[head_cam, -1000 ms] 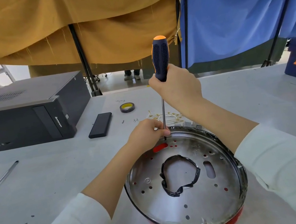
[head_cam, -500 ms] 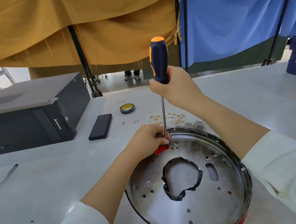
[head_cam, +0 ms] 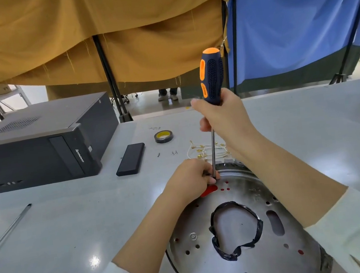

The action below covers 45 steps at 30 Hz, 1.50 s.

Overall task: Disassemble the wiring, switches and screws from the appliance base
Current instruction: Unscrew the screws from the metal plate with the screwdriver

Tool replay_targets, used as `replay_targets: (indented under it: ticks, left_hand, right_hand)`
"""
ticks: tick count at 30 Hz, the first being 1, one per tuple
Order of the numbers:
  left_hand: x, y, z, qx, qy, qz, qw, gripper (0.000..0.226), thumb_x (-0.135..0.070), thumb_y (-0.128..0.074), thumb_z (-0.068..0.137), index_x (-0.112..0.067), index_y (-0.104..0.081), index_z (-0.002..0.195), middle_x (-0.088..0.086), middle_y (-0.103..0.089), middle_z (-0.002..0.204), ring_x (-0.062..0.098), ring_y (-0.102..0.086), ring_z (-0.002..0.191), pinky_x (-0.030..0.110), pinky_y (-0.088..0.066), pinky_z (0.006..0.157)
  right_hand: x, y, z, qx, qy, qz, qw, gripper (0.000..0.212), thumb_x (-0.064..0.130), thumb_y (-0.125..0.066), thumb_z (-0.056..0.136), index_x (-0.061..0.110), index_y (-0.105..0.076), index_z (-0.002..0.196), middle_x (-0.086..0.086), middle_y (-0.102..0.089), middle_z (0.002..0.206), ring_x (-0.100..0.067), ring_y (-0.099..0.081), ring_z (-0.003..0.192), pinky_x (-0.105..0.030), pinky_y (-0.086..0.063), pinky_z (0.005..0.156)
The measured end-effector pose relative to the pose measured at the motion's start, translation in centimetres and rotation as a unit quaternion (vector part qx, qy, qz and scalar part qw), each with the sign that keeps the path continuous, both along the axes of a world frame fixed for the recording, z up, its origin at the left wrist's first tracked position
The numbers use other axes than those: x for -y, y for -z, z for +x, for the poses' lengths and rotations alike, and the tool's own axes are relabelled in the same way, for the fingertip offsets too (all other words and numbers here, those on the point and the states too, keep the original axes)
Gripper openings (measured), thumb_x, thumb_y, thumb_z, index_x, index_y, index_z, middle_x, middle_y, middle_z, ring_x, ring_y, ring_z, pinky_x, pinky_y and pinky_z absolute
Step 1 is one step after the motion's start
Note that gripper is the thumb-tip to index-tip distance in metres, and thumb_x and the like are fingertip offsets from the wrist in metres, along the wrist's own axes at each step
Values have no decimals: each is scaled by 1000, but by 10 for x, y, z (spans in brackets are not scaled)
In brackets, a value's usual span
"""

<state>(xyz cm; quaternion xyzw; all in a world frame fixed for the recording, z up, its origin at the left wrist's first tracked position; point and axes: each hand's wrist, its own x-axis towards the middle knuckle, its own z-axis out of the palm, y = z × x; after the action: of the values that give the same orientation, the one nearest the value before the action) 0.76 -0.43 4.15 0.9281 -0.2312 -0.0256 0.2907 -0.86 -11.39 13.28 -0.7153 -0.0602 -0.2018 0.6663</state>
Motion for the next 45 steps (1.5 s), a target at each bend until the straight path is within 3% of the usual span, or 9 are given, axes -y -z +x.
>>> replay_targets:
  ticks: [7, 11, 13, 21, 28, 33, 36, 41, 45]
  left_hand:
    - [-1, -1, -1, 13, 5, 15, 1000, 13, -14, -65, 86, -24, -68, 80, -15, -54, 76, 7, -49, 76, 6, -31, 58]
    - [-2, -2, 0, 5, 18, 8, 1000, 33, -13, -66, 86, -32, -53, 62, -7, -67, 91, 12, -55, 84, 15, -38, 68]
    - [-3, -2, -1, 7, 16, 5, 1000, 27, -13, -67, 85, -30, -56, 66, -15, -60, 79, 11, -52, 81, 7, -34, 63]
    - [-2, 1, 1, 27, 11, 11, 1000, 8, -18, -66, 86, -23, -72, 88, -20, -48, 72, 2, -47, 74, 5, -29, 58]
    - [-4, 3, 1, 32, 13, 8, 999, 8, -20, -66, 86, -27, -70, 85, -17, -53, 76, 5, -49, 79, 6, -30, 61]
    - [-5, 3, -1, 27, 17, -7, 999, 9, -22, -69, 83, -24, -73, 91, -11, -62, 85, 8, -54, 84, 19, -43, 74]
    - [-4, 2, 0, 17, 13, -9, 1000, 9, -19, -67, 86, -22, -73, 91, -6, -68, 96, 10, -57, 90, 21, -44, 78]
    - [-2, 3, 1, 16, -2, -6, 1000, 9, -21, -66, 86, -23, -74, 90, -14, -58, 81, 7, -53, 83, 9, -35, 63]
    - [-5, 1, -2, 13, 16, -10, 1000, 23, -9, -62, 84, -25, -70, 98, -13, -64, 87, 11, -58, 89, 8, -39, 66]
  right_hand:
    - [-5, 5, 12, -34, -81, 71, 994, 35, 10, -54, 88, 20, -34, 61, 8, -37, 47, -10, -20, 39, -20, -18, 37]
    - [10, 5, 15, -51, -299, 44, 952, 47, 1, -49, 90, 24, -31, 52, 6, -35, 53, -10, -19, 42, -17, -19, 37]
    - [16, 3, 15, -62, -355, 48, 932, 46, 3, -48, 92, 24, -30, 55, 7, -34, 54, -8, -20, 43, -16, -20, 38]
    - [-1, 7, 3, 62, 36, 2, 997, 28, 26, -67, 87, 16, -50, 68, -2, -49, 59, -13, -43, 49, -24, -41, 45]
    - [-6, 1, 7, -5, -62, 45, 997, 51, 5, -54, 81, 25, -40, 35, 11, -34, 41, -5, -24, 35, -16, -22, 36]
    - [12, -4, 13, -40, -277, 47, 959, 42, 9, -51, 79, 25, -31, 46, 8, -27, 43, -9, -16, 37, -17, -14, 41]
    - [11, 1, 14, -27, -212, 66, 975, 45, 8, -51, 85, 25, -33, 48, 7, -27, 46, -10, -17, 39, -18, -17, 40]
    - [-7, 10, 5, 71, 83, -8, 994, 27, 22, -64, 87, 23, -45, 69, 3, -46, 62, -15, -46, 58, -34, -46, 56]
    - [-14, -2, 5, 57, 32, 75, 995, 30, 28, -65, 88, 25, -43, 67, 7, -42, 59, -12, -39, 54, -28, -37, 51]
